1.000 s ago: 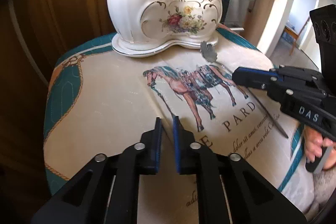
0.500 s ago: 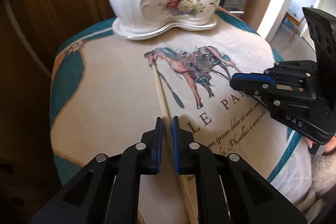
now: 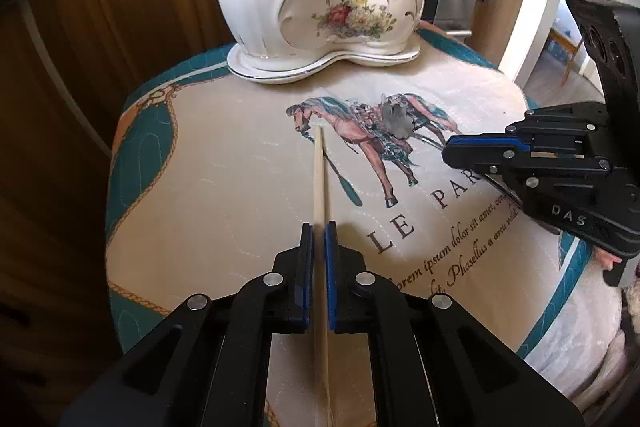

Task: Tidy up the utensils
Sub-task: 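Lift the chopstick and silver spoon and carry both over the ceramic holder, then drop the chopstick into the tall pot while the right tool drops the spoon into the short pot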

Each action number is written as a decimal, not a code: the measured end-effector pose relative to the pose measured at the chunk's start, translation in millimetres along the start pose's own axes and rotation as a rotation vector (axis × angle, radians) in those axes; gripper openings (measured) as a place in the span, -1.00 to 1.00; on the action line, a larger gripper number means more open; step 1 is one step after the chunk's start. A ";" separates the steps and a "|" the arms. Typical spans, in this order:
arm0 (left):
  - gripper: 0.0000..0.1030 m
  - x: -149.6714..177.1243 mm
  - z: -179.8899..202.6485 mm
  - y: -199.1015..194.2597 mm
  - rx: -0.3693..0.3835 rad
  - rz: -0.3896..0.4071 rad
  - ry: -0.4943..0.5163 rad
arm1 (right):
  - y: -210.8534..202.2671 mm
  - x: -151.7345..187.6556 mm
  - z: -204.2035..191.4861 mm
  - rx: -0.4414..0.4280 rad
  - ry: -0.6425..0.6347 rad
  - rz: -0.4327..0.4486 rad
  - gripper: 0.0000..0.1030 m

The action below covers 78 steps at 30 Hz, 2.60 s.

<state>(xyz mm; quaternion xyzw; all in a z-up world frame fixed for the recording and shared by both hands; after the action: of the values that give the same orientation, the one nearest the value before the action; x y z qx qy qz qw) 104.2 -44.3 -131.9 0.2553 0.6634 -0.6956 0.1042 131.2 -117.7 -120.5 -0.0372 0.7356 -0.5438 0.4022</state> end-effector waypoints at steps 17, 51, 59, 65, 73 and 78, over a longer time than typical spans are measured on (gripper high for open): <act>-0.88 -68.8 -40.8 -97.0 0.110 0.556 -0.065 | -127.2 -73.9 27.1 0.025 0.053 0.593 -0.93; -0.88 -254.4 -93.7 -126.3 0.250 1.012 -0.201 | -102.0 -216.2 99.1 0.017 0.254 0.831 -0.93; -0.88 -249.2 -89.4 -116.1 0.274 0.991 -0.176 | -91.8 -214.4 99.9 0.031 0.245 0.820 -0.93; -0.88 -240.8 -88.3 -121.6 0.268 0.986 -0.139 | -88.9 -208.2 95.2 0.037 0.217 0.806 -0.93; -0.88 -221.5 -86.1 -120.0 0.231 0.948 -0.078 | -93.1 -187.2 90.5 0.050 0.197 0.783 -0.93; -0.88 -210.7 -81.2 -115.2 0.190 0.901 -0.026 | -90.2 -170.9 89.1 0.017 0.207 0.735 -0.94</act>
<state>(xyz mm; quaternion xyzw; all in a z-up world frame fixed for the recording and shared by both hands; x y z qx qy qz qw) 244.8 5.5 73.0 0.5178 0.4180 -0.6420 0.3808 268.1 -138.8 41.1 0.2877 0.7321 -0.3705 0.4940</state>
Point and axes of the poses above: each gripper's, at about its wrist camera, not at the fingertips, and y roughly the way its jaws point, z to its right, x to its underside, the point moved 10 cm from there along y, roughly the way its jaws point, and after that the axes turned 6 degrees about -z, right-handed, at the moved point
